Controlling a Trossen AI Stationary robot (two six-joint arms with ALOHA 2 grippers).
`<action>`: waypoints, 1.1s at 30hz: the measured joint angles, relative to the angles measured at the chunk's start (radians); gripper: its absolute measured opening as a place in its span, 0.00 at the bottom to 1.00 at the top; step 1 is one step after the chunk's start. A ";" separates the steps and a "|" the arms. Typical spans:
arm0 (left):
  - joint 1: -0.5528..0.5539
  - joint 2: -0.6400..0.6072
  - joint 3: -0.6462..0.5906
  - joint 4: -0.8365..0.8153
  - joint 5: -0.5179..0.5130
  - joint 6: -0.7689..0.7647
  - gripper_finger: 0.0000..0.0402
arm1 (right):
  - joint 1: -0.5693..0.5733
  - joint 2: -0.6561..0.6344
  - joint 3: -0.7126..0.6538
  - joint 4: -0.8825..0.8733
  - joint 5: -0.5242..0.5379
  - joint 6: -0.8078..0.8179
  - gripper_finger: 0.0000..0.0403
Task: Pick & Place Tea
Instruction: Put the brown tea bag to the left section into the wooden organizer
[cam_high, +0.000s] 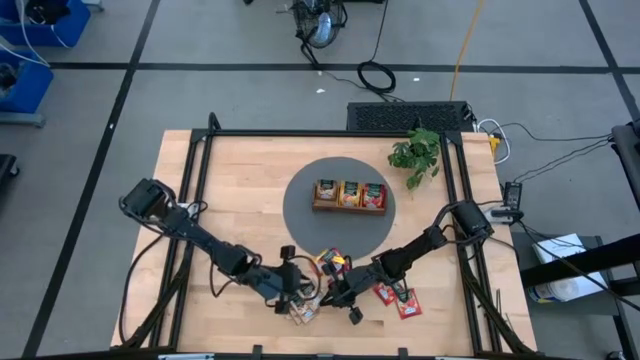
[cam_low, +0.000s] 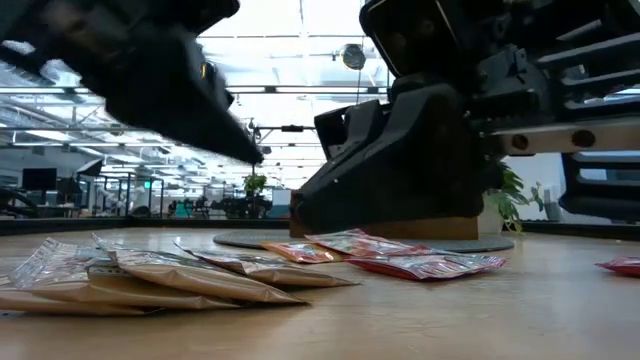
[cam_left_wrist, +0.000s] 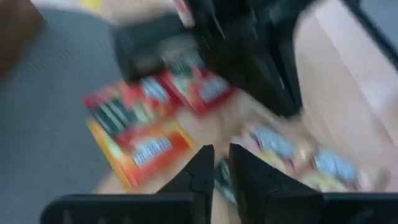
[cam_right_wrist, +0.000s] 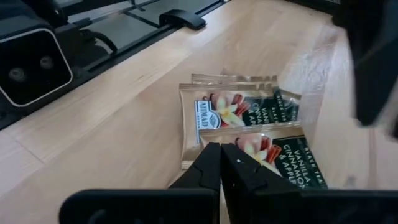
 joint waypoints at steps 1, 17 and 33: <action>0.000 -0.001 0.000 0.024 -0.017 0.002 0.16 | -0.001 0.000 0.000 0.001 0.000 -0.001 0.00; -0.015 -0.002 0.000 -0.107 -0.008 -0.360 0.49 | -0.009 0.000 -0.016 0.037 0.002 -0.024 0.00; -0.048 -0.002 0.000 -0.119 -0.016 -0.549 0.58 | -0.001 0.002 -0.024 0.029 0.001 -0.017 0.00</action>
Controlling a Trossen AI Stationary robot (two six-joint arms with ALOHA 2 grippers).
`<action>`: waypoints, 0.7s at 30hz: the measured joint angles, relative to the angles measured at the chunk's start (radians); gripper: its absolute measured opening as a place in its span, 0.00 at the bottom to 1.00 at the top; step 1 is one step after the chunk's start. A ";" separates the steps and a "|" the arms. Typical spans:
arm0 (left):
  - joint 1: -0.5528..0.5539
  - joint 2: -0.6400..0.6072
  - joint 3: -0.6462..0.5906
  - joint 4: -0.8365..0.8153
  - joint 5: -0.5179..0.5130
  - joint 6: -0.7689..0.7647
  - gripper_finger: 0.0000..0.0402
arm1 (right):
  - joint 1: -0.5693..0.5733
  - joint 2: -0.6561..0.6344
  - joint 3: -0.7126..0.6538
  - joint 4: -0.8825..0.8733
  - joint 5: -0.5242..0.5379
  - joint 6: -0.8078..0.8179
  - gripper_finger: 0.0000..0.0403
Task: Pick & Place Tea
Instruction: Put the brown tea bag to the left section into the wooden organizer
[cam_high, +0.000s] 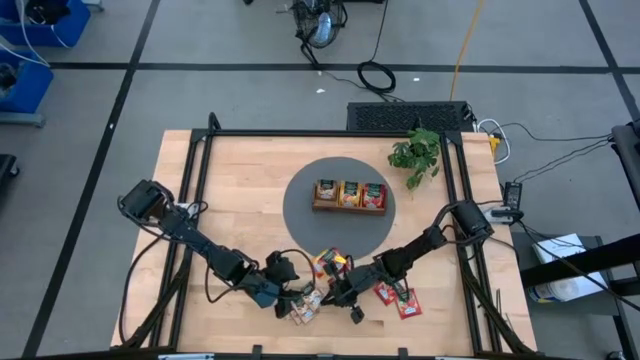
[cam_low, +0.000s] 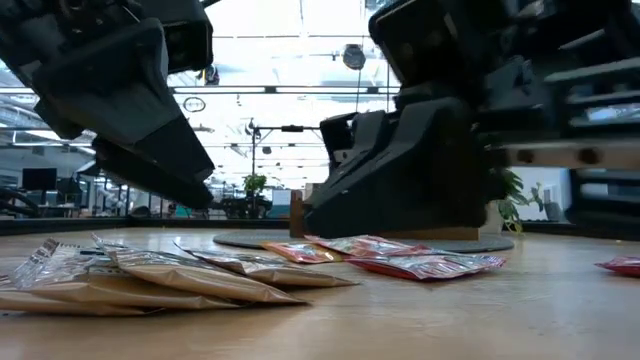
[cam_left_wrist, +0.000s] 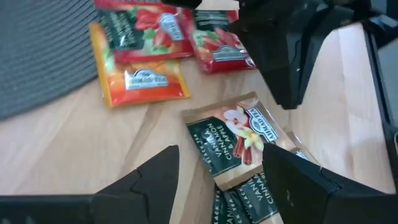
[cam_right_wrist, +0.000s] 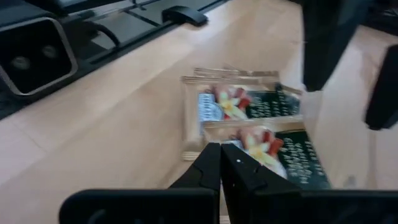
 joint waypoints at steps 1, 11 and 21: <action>0.000 0.000 0.000 -0.006 -0.007 -0.031 0.58 | -0.005 0.006 0.000 0.009 0.001 0.000 0.00; -0.002 0.000 0.000 -0.041 -0.019 -0.150 0.58 | -0.031 0.094 0.053 0.036 -0.003 0.011 0.00; -0.008 0.006 -0.001 -0.196 0.035 -0.292 0.58 | -0.045 0.092 0.054 -0.037 0.073 0.021 0.00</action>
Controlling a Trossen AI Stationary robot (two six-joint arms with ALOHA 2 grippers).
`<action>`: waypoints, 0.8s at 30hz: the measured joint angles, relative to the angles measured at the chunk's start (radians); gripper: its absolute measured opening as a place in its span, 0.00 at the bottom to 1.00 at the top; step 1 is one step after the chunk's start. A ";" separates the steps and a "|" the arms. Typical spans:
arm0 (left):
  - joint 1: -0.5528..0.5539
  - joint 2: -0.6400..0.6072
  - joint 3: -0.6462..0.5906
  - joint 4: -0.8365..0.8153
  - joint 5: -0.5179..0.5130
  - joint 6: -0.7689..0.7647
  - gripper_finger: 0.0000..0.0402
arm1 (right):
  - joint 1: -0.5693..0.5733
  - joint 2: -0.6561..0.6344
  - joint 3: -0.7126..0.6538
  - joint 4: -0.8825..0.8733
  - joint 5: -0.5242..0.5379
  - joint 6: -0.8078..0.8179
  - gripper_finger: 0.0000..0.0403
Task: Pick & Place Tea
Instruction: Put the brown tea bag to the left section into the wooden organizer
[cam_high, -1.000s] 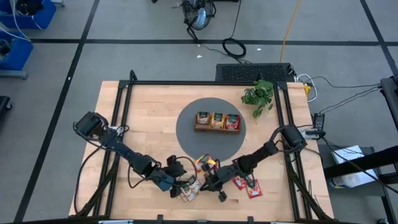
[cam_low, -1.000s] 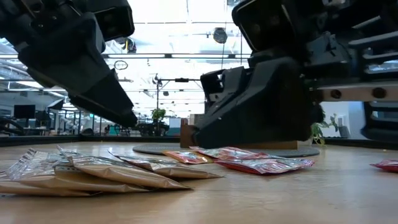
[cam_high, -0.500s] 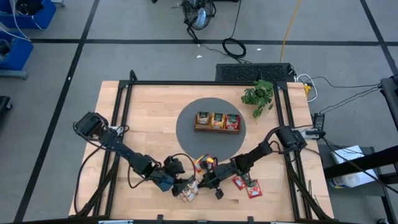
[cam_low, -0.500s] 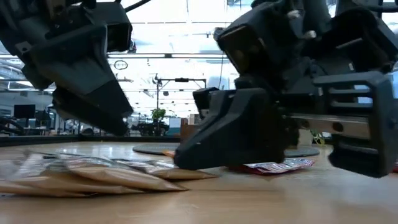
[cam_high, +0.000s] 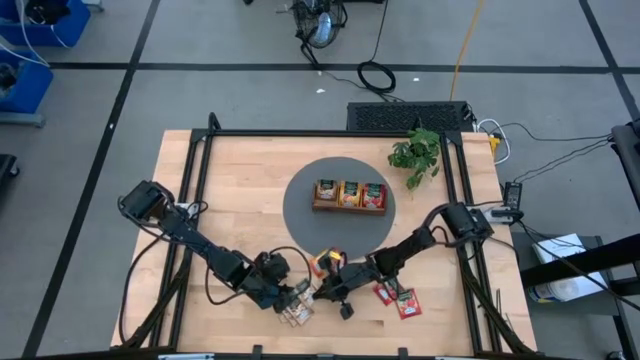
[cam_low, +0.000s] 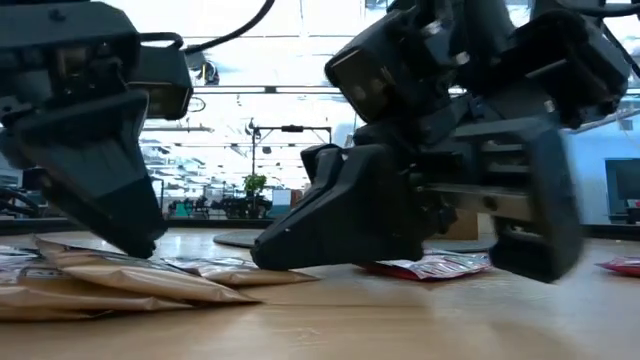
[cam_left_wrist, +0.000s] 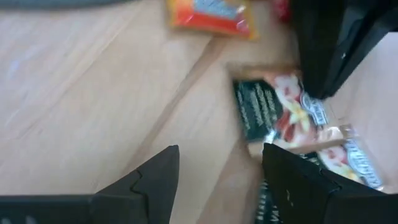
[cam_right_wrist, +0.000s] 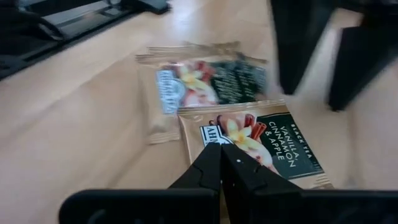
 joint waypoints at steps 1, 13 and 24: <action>0.000 0.000 0.000 -0.003 0.012 -0.024 0.58 | -0.003 0.000 0.000 0.001 0.003 0.004 0.00; 0.014 0.048 0.003 0.118 0.090 -0.050 0.58 | -0.008 0.002 -0.001 0.013 0.006 0.033 0.00; 0.043 0.113 0.003 0.272 0.134 0.064 0.58 | -0.012 0.003 -0.002 0.012 0.005 0.033 0.00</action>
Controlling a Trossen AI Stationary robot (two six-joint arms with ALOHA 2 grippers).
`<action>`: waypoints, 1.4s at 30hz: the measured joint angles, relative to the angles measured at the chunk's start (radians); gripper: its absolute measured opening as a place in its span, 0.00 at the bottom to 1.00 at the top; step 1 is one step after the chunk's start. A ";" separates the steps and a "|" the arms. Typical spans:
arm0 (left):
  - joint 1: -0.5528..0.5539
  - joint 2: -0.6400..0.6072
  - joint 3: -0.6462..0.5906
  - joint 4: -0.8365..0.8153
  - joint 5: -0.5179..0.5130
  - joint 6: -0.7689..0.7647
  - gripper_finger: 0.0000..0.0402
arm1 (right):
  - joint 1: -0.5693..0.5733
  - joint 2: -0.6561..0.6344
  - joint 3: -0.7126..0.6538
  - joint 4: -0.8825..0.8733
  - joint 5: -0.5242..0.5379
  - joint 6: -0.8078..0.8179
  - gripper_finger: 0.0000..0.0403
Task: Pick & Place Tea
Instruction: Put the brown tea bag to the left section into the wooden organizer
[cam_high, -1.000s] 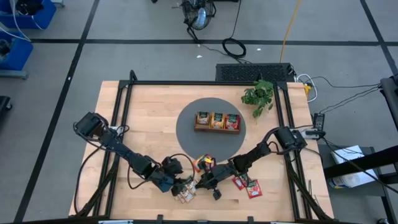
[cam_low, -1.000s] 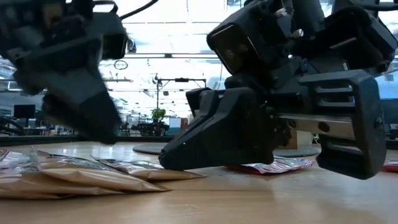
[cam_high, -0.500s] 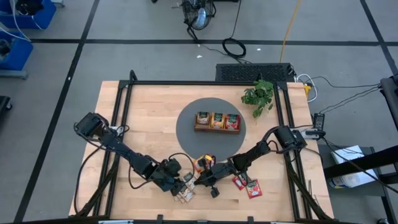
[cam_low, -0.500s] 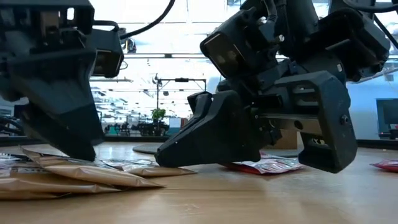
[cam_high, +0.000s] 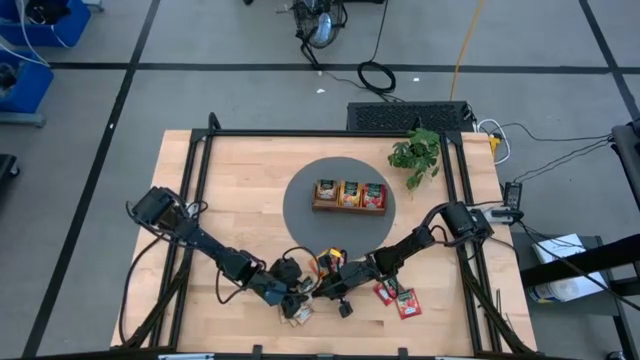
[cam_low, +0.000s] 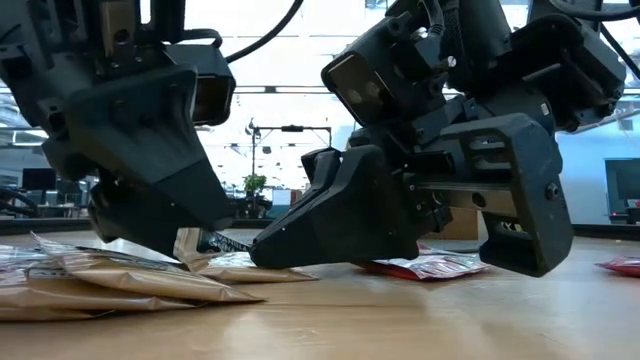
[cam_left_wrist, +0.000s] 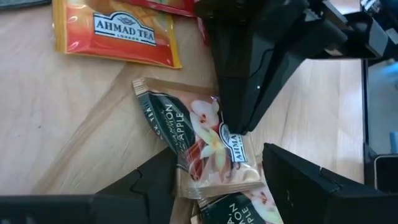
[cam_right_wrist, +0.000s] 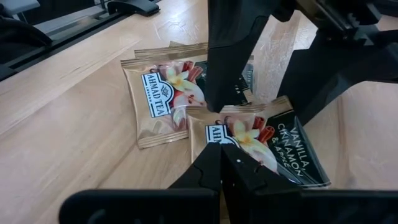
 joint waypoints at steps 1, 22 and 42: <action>0.000 0.000 0.000 0.000 0.000 0.012 0.58 | 0.000 0.000 0.000 0.000 0.000 0.000 0.00; -0.026 -0.023 0.023 -0.040 -0.109 0.326 0.01 | 0.012 -0.010 -0.004 0.084 0.003 -0.015 0.00; -0.232 -0.104 0.333 -0.476 -0.473 0.644 0.01 | 0.143 -0.214 -0.006 0.051 0.474 0.045 0.42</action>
